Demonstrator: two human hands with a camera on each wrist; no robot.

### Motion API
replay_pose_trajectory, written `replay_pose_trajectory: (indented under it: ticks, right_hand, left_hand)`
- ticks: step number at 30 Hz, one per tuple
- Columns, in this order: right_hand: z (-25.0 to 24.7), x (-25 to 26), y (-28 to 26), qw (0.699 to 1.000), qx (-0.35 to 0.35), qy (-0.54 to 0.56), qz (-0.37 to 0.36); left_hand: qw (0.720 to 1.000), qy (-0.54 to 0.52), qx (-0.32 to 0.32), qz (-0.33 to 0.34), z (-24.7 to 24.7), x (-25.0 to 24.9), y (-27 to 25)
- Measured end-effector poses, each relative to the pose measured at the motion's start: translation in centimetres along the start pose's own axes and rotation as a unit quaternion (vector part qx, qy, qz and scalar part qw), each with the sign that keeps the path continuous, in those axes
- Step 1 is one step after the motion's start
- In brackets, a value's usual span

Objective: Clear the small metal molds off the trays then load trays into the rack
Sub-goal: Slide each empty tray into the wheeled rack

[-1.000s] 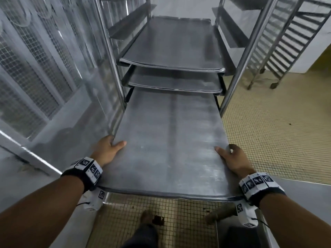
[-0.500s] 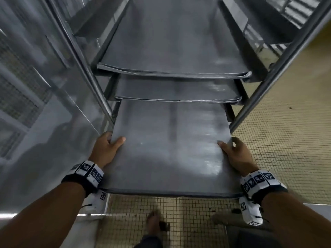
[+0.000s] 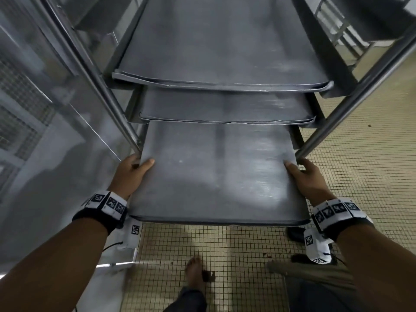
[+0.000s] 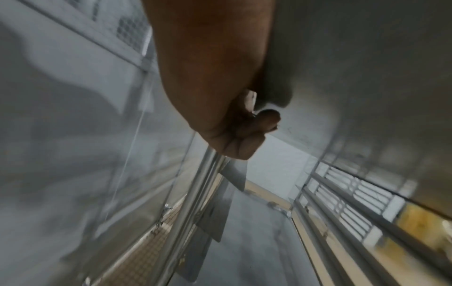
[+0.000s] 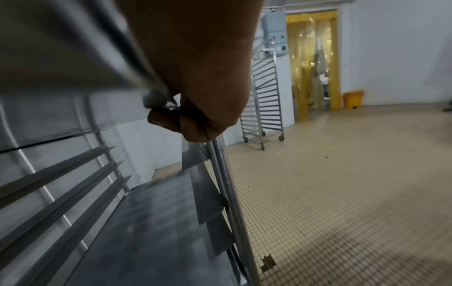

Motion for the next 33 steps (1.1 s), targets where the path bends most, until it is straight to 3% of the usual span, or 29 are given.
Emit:
replay_pose_trajectory:
  ticks: [5,7,10,12,14,16,18,24,33]
  right_hand:
    - [-1.8,-1.3,-2.9,0.999,0.002,-0.038,-0.01]
    - [-2.2,-0.8,-4.1,0.996,-0.005,-0.072,-0.048]
    - [-1.8,1.5,-6.6,0.98,0.008,-0.155,-0.124]
    - [-0.4,3.3,-8.7,0.954,0.04,-0.222,-0.198]
    - [2.1,4.0,-10.7,0.913,0.105,-0.283,-0.276]
    - [4.8,3.7,-12.4,0.88,0.175,-0.314,-0.31]
    - [6.2,3.6,-14.2,0.868,0.195,-0.314,-0.332]
    - [6.5,3.0,-15.1,0.876,0.157,-0.306,-0.338]
    - [7.2,5.0,-10.9,0.911,0.081,-0.297,-0.275]
  left_hand:
    - [1.0,0.012,0.011,-0.026,-1.5,2.0,-3.3]
    - [0.996,0.089,-0.002,-0.012,-1.8,1.8,-4.1]
    - [0.966,0.247,-0.007,0.079,-1.6,-0.5,-5.5]
    - [0.945,0.3,0.03,0.129,-0.2,-2.9,-7.4]
    - [0.92,0.337,0.114,0.163,2.2,-4.5,-9.8]
    - [0.882,0.382,0.199,0.193,4.8,-4.6,-12.2]
    - [0.851,0.412,0.223,0.237,6.6,-4.2,-13.8]
    - [0.849,0.418,0.187,0.264,7.6,-4.3,-15.4]
    - [0.855,0.43,0.126,0.261,9.5,-5.1,-10.4]
Point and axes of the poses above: each hand's wrist, its own y-axis towards the middle knuckle, its own z-axis out of the palm, x = y × z, the point moved 5 cm from there along y, towards the middle knuckle, and after that the axes turned 1 degree about -z, right-handed, at the moved point
